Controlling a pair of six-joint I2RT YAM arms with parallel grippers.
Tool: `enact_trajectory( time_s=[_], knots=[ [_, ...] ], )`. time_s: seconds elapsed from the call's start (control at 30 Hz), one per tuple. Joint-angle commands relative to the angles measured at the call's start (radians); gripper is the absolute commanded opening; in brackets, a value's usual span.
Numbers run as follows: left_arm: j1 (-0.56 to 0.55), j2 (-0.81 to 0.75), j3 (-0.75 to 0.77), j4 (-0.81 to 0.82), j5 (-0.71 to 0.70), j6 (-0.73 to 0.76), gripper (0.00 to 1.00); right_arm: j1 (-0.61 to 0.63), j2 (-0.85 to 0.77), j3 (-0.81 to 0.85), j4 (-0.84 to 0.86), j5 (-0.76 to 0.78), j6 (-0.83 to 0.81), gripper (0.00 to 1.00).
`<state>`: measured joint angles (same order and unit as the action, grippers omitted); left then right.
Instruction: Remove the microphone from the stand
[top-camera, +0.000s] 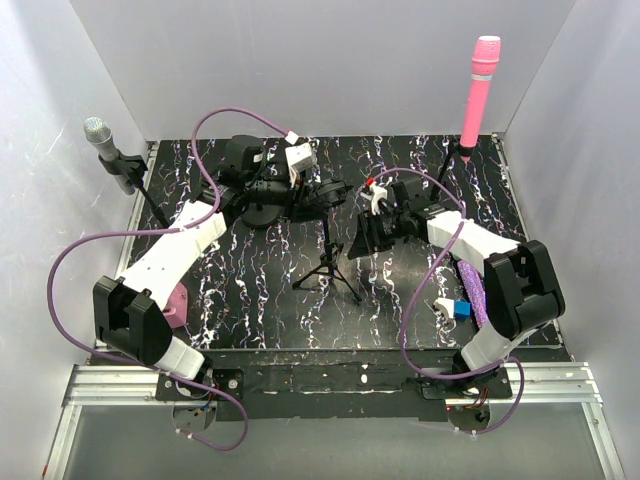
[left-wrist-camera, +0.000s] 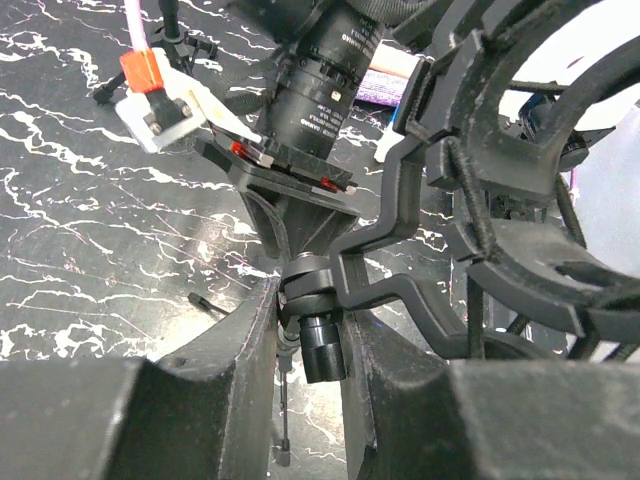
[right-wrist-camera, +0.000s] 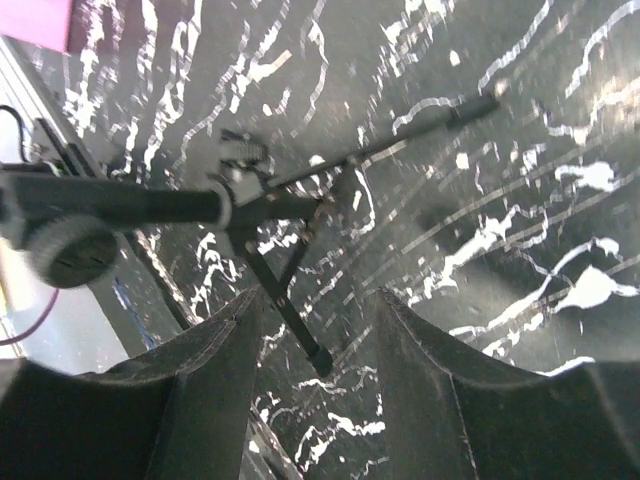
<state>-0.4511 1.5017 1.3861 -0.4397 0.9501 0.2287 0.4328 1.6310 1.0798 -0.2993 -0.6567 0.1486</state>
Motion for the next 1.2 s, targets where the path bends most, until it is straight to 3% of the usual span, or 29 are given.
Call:
enact_trajectory(
  time_s=[0.0, 0.17, 0.27, 0.5, 0.83, 0.93, 1.03, 1.17],
  knots=[
    [-0.003, -0.026, -0.015, 0.018, 0.026, 0.017, 0.0, -0.005, -0.074, -0.04, -0.038, 0.052, -0.056, 0.54],
    [-0.009, -0.021, -0.062, 0.004, 0.039, 0.083, 0.02, -0.048, -0.146, -0.04, -0.125, 0.065, -0.112, 0.55],
    [-0.011, -0.029, -0.09, -0.036, 0.029, 0.142, 0.39, -0.08, -0.178, -0.038, -0.168, 0.063, -0.141, 0.55],
    [-0.011, -0.096, -0.122, -0.045, -0.037, 0.153, 0.98, -0.094, -0.229, -0.049, -0.166, -0.073, -0.216, 0.59],
    [-0.009, -0.187, -0.186, -0.14, -0.117, 0.115, 0.98, -0.077, -0.206, 0.047, -0.081, -0.201, -0.282, 0.63],
    [-0.012, -0.16, -0.268, -0.012, -0.102, 0.087, 0.98, -0.081, -0.204, 0.106, -0.188, -0.147, -0.359, 0.63],
    [-0.032, -0.094, -0.311, 0.155, -0.112, -0.041, 0.98, -0.123, -0.23, 0.111, -0.276, -0.118, -0.377, 0.63],
    [-0.095, -0.06, -0.412, 0.433, -0.233, -0.221, 0.98, -0.172, -0.259, 0.094, -0.333, -0.103, -0.324, 0.63]
  ],
)
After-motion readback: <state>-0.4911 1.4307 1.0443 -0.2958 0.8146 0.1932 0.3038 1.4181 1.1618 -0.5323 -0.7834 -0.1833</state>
